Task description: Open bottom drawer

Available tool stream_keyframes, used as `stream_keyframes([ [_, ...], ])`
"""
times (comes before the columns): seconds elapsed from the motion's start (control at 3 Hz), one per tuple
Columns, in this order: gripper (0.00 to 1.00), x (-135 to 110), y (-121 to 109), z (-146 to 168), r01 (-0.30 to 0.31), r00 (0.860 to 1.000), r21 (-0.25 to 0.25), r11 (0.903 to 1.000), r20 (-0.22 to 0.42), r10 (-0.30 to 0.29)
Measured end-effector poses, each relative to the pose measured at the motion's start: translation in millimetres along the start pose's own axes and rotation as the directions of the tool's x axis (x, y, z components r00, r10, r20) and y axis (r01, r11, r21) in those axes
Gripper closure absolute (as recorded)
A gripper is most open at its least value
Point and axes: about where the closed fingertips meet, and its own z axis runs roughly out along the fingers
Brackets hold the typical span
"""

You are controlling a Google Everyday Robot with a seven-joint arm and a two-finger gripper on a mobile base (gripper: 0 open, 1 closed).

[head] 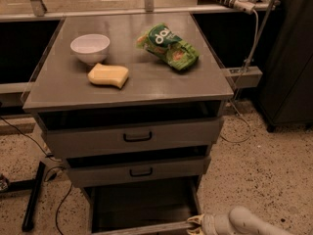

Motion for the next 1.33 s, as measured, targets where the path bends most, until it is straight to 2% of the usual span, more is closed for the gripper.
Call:
stream_keyframes([
  [0.33,0.35,2,4,1,0.000,1.000,-0.011,0.9999,0.011,0.000],
  [0.67,0.38,7,13,0,-0.010,1.000,-0.019,0.9998,0.026,0.010],
  [1.0,0.61,17,26,-6,-0.031,0.999,-0.016,0.9994,0.031,0.031],
  [1.33,0.84,13,25,-10,-0.031,0.999,-0.016,0.9994,0.031,0.031],
])
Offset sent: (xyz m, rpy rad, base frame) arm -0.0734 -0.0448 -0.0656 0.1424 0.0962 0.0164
